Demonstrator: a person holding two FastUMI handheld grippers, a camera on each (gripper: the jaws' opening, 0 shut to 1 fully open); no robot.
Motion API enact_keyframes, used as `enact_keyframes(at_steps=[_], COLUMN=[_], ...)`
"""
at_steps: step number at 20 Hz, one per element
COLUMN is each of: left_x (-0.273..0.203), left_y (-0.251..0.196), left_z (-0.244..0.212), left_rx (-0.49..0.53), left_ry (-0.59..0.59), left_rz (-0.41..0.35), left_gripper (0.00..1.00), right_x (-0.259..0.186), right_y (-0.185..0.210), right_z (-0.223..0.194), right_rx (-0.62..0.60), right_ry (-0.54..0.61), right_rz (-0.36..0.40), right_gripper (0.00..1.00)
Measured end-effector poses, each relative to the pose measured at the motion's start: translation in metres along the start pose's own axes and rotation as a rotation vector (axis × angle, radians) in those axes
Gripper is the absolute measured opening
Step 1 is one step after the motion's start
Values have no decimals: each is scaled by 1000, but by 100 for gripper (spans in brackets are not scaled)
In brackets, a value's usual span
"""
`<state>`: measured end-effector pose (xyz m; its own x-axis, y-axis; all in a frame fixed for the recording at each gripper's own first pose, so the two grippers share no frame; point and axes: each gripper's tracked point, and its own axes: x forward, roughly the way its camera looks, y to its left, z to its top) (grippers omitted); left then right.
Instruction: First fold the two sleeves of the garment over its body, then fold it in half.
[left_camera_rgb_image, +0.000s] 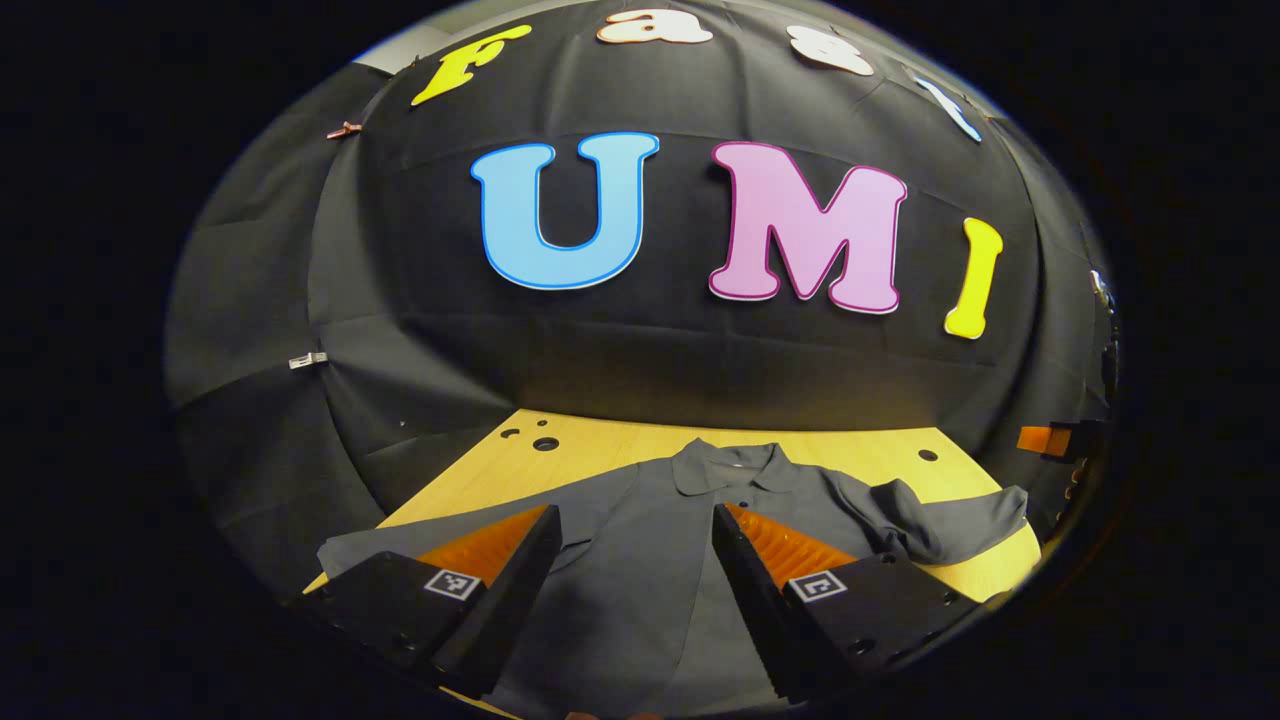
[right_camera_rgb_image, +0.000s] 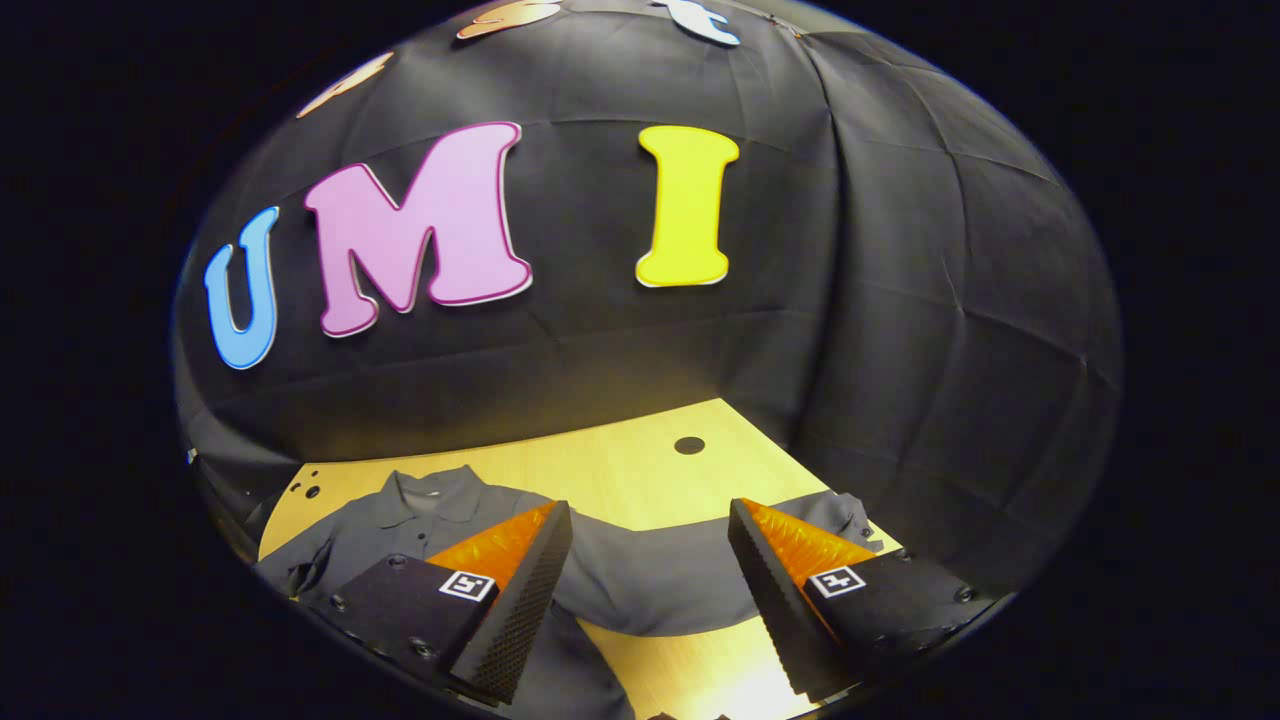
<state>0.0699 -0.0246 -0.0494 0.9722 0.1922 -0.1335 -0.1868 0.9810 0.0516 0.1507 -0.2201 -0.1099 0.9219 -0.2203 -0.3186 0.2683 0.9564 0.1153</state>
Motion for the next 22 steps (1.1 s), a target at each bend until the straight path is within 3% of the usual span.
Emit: enact_keyframes(at_steps=[10, 15, 16, 17, 22], left_x=[22, 28, 28, 28, 28], left_y=[13, 19, 21, 23, 22], left_z=[-15, -19, -20, -21, -27], left_rx=[-3, 12, 14, 13, 19], left_ry=[78, 104, 109, 117, 141], left_rz=[61, 81, 83, 86, 84], left_gripper=[96, 96, 100, 96, 96], right_x=[65, 88, 90, 95, 115], right_y=[-99, -139, -148, -156, -200], right_z=[-53, -73, -77, -80, -101], right_rx=[69, 60, 65, 67, 71], right_ry=[164, 225, 237, 240, 286], right_rz=[-210, -267, -280, -292, -366], right_gripper=[99, 99, 99, 99, 99])
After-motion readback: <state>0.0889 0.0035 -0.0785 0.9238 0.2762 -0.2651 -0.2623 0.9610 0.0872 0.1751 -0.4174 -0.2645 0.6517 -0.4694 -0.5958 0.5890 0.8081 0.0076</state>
